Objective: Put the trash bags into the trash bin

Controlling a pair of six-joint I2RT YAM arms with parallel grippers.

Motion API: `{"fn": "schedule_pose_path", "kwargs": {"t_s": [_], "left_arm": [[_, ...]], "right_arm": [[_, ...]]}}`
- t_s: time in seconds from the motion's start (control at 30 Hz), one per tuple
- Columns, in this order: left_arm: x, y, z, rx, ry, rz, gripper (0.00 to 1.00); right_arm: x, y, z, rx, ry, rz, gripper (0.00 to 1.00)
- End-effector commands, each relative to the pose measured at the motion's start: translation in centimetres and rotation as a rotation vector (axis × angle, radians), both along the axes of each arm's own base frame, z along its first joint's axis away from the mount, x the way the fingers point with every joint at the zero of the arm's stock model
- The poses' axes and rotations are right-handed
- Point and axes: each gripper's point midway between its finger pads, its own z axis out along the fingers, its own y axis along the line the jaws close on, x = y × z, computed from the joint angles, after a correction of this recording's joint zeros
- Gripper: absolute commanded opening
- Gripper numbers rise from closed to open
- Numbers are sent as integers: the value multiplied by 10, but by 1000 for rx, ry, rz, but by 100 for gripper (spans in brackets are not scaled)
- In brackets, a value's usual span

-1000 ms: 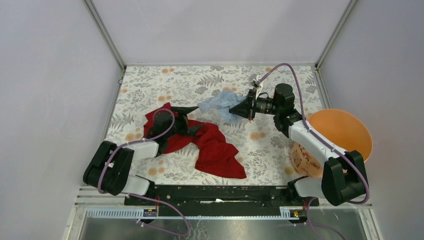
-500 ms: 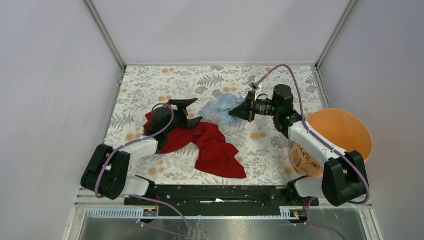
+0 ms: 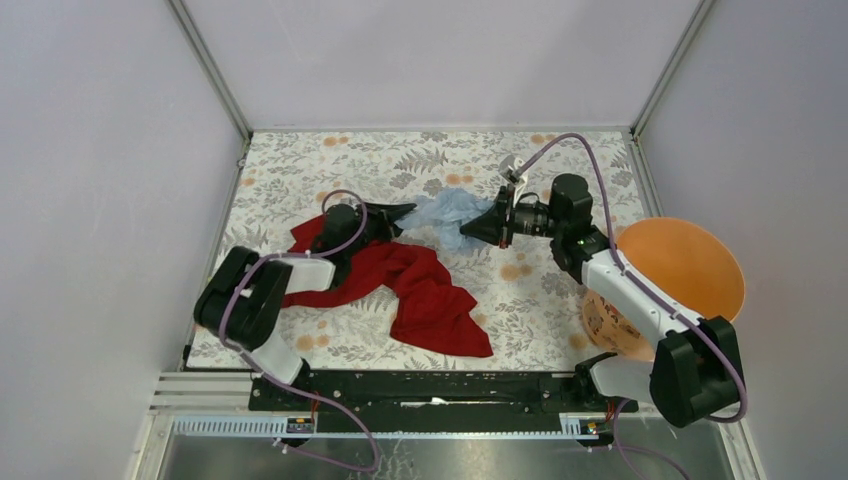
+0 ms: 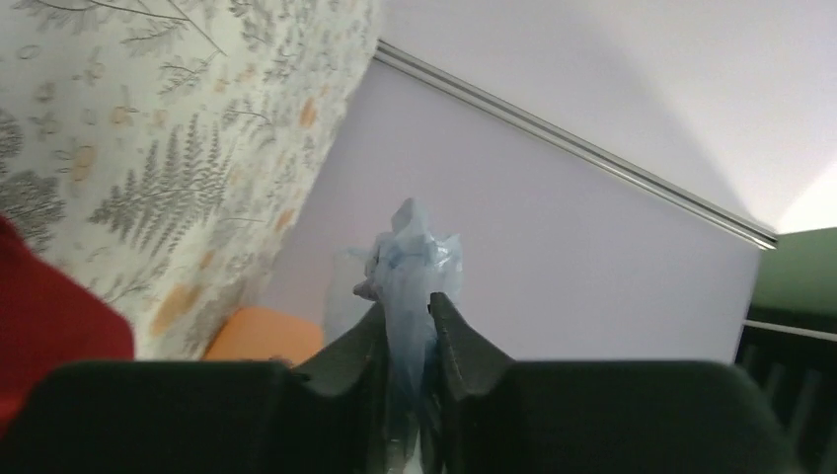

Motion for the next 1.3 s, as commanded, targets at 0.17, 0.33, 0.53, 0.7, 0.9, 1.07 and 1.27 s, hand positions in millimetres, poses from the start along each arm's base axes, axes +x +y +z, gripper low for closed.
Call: {"fn": "schedule_pose_path", "kwargs": {"t_s": [0.17,0.33,0.53,0.7,0.9,1.07,1.27], "left_arm": [[20,-4,101,150,-733,-166,10],[17,-25,128,161,-1001,-311,0],[9,-40,145,99,-1202,-434,0],[1,-36,148,104,-1257,-451,0],[8,-15,115,112,-1102,-371,0],[10,-16,130,81,-1132,-389,0],[16,-15,133,76,-1123,-365,0]], "right_arm": [[31,-35,-24,-148,247,-421,76],[45,-69,-53,-209,550,-764,95],[67,-80,-54,-106,750,-1002,97],[93,-93,-61,-101,744,-1137,97],[105,-54,-96,-106,835,-940,97],[108,-26,-139,-81,973,-827,88],[103,-19,-175,-199,942,-862,84]]}}
